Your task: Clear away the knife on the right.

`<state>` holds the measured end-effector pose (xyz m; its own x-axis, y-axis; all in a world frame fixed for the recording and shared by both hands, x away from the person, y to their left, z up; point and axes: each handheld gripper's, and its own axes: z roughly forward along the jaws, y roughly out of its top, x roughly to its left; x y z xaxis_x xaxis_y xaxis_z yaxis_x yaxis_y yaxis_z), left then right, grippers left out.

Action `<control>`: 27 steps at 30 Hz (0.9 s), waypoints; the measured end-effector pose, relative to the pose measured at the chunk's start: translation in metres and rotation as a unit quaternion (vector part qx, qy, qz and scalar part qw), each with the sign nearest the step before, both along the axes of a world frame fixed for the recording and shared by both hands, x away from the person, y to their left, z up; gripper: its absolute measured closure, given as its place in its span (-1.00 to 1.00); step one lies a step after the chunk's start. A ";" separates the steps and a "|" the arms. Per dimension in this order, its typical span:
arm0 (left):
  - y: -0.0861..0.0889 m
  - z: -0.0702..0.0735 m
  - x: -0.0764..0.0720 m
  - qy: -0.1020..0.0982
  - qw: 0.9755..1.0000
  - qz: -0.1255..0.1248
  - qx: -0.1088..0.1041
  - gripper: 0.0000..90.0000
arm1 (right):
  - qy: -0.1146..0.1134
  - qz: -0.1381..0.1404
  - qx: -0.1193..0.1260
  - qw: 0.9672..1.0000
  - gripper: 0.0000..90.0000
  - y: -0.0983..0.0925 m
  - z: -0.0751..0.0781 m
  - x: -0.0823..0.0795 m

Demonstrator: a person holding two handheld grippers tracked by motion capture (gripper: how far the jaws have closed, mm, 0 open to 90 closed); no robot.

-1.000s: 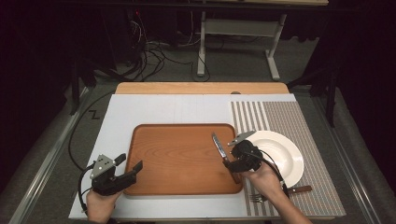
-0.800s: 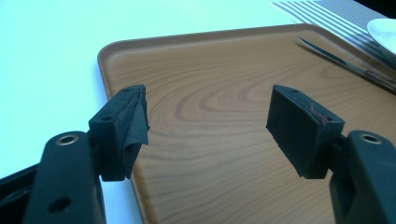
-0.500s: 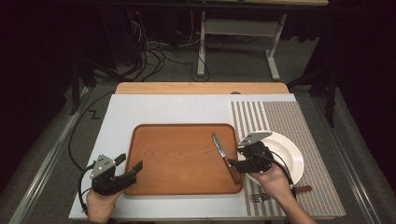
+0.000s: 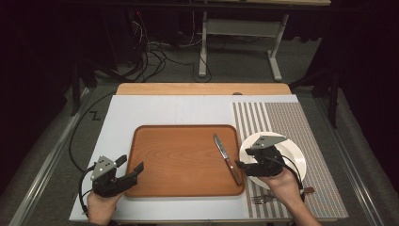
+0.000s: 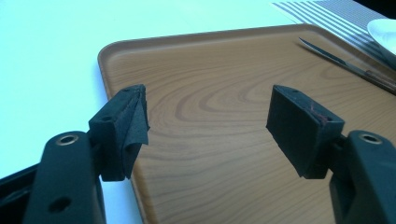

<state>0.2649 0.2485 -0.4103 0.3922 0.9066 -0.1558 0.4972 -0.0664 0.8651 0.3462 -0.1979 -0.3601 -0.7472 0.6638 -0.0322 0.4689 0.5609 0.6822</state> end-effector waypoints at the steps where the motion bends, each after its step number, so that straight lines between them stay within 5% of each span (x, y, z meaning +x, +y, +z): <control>1: 0.000 0.000 0.000 0.000 1.000 0.000 0.000 -0.33 | -0.002 -0.001 0.002 1.000 -0.08 -0.002 0.000 -0.001; 27: 0.000 0.000 0.000 0.000 1.000 0.001 0.000 -0.33 | -0.020 -0.039 0.076 0.996 -0.19 -0.053 -0.004 -0.021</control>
<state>0.2648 0.2482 -0.4103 0.3912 0.9070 -0.1558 0.4969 -0.0657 0.8653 0.3254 -0.2504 -0.3641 -0.6936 0.7190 0.0445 0.4776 0.4127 0.7756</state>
